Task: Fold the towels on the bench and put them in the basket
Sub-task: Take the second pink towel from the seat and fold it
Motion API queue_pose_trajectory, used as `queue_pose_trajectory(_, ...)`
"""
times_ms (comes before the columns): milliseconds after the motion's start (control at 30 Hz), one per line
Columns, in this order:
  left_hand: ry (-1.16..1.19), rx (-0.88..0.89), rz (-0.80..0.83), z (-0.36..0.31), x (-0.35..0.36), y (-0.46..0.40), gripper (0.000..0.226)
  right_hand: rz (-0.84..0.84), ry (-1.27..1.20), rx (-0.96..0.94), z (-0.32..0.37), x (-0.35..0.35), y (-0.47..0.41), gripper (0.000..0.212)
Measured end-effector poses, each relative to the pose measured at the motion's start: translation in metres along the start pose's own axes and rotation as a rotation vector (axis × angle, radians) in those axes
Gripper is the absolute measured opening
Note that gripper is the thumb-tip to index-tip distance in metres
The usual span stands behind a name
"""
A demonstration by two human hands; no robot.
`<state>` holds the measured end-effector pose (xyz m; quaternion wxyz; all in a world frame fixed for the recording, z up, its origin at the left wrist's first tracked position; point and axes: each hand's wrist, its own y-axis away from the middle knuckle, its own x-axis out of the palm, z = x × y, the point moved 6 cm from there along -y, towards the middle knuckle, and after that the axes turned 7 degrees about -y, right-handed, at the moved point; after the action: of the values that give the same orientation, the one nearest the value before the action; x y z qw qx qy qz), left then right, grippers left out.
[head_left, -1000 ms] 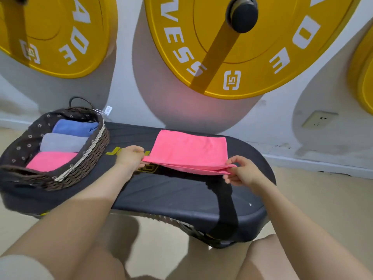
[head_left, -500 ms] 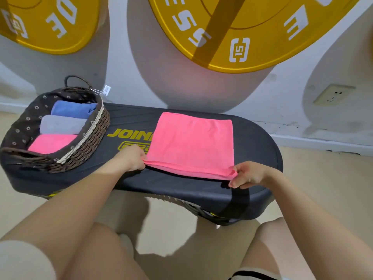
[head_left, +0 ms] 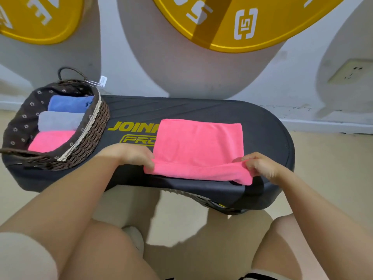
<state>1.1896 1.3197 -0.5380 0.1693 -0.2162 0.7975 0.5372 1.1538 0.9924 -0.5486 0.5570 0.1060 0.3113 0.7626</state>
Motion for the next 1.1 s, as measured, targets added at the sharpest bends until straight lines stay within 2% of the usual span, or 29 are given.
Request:
queue_pose_trajectory(67,0.391,0.112,-0.115,0.001,-0.01,-0.002,0.019,-0.063,-0.093,-0.056,0.003,-0.007,-0.003,0.02)
queue_pose_trajectory(133,0.687,0.165,-0.269,0.009,-0.02,-0.009,0.01,-0.135,-0.2,-0.133,0.008,-0.013,-0.007,0.006)
queue_pose_trajectory(200,0.862,0.172,-0.383,0.013,-0.026,-0.017,0.016,-0.221,-0.307,-0.174,0.012,-0.018,-0.013,0.01)
queue_pose_trajectory(300,0.983,0.177,-0.454,0.013,-0.03,-0.034,0.014,-0.35,-0.367,-0.153,0.011,-0.023,-0.029,0.015)
queue_pose_trajectory(400,1.023,0.148,-0.511,0.013,-0.035,-0.055,0.015,-0.469,-0.306,-0.085,0.006,-0.028,-0.049,0.016)
queue_pose_trajectory(467,1.006,0.118,-0.604,0.014,-0.041,-0.066,0.019,-0.541,-0.258,-0.043,0.005,-0.033,-0.059,0.02)
queue_pose_trajectory(733,0.637,-0.033,-0.968,0.016,-0.072,-0.097,0.027,-0.761,0.142,-0.029,0.013,-0.047,-0.086,0.028)
queue_pose_trajectory(900,0.412,-0.114,-1.006,0.016,-0.081,-0.113,0.029,-0.826,0.26,0.024,0.015,-0.051,-0.097,0.027)
queue_pose_trajectory(1000,0.451,-0.168,-1.027,0.014,-0.081,-0.116,0.03,-0.827,0.254,0.041,0.016,-0.049,-0.097,0.028)
queue_pose_trajectory(1100,0.545,-0.209,-1.006,0.009,-0.075,-0.107,0.045,-0.826,0.135,0.024,0.018,-0.043,-0.083,0.033)
